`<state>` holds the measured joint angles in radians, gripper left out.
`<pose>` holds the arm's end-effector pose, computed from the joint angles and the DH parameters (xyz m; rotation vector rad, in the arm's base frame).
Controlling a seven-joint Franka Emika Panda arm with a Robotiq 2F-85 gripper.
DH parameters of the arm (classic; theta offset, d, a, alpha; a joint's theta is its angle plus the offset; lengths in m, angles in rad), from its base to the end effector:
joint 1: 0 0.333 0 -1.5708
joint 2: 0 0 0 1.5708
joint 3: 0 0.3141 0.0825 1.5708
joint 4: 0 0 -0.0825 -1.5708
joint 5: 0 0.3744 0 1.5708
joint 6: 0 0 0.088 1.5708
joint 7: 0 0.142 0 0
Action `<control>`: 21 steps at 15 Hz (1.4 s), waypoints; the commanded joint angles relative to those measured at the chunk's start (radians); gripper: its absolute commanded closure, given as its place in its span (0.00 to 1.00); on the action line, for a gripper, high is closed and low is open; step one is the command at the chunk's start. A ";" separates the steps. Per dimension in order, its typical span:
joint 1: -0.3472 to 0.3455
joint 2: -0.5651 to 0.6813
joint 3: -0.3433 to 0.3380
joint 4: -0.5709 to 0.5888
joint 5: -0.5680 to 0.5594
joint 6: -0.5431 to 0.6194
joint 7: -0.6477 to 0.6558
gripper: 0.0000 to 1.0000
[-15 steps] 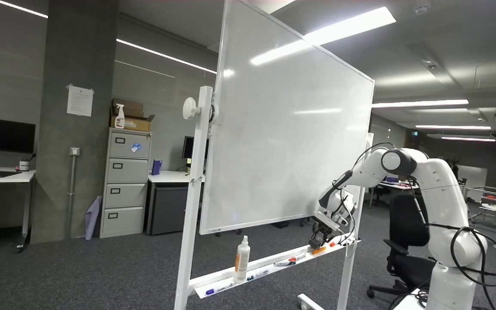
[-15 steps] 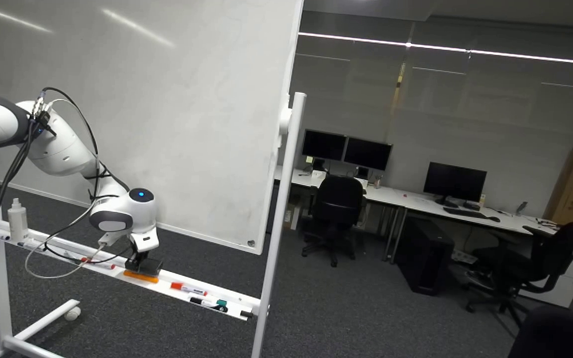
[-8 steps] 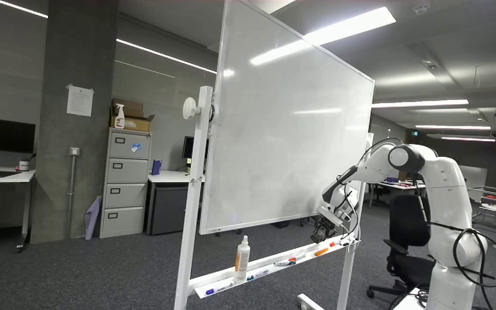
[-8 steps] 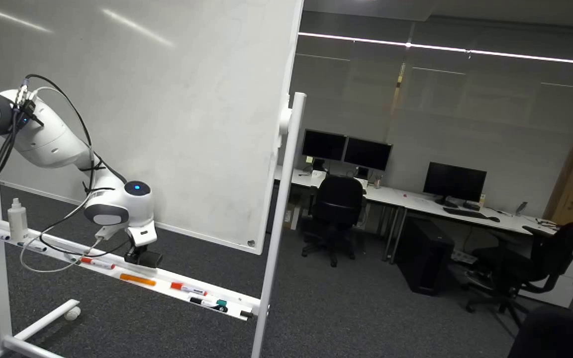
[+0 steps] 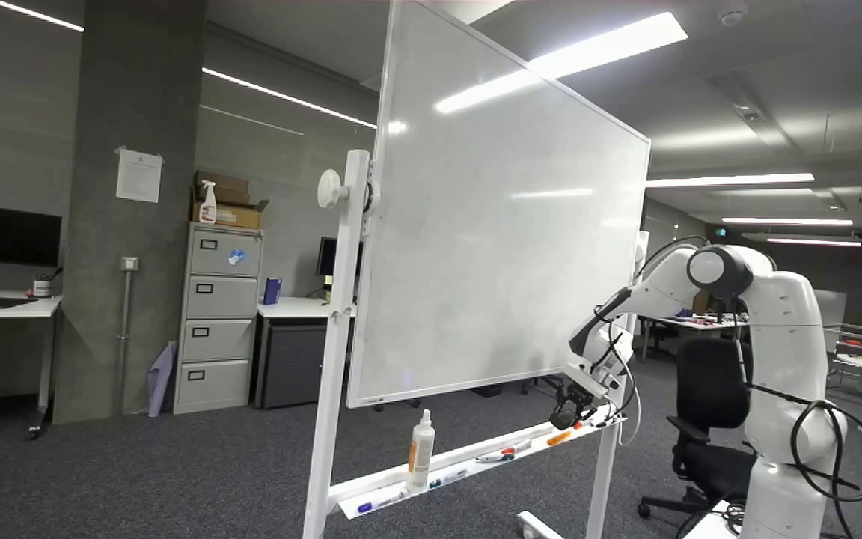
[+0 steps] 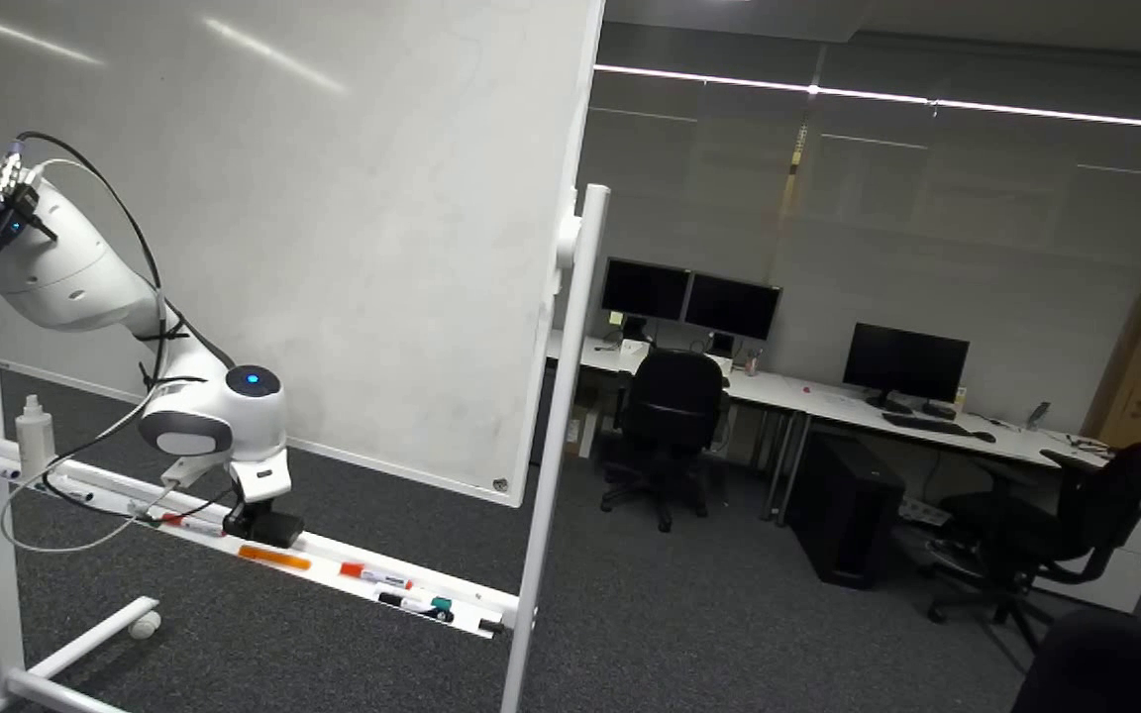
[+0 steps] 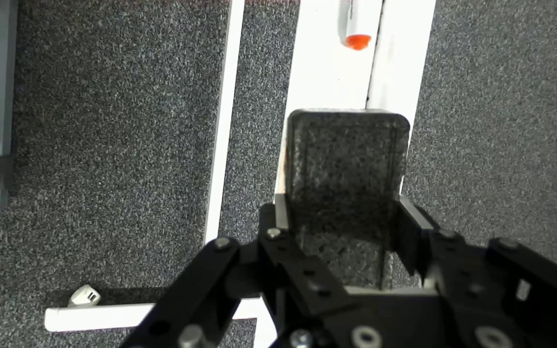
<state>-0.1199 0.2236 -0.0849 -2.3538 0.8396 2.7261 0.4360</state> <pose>0.5071 -0.1240 0.2180 -2.1174 1.7624 -0.1398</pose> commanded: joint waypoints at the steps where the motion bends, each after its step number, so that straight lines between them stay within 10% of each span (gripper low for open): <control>1: -0.022 -0.017 0.016 -0.024 0.089 0.022 -0.108 0.70; 21: -0.029 0.185 0.030 0.113 0.283 0.037 -0.326 0.70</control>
<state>-0.1238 0.3735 -0.0746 -2.2781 1.0643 2.7609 0.1604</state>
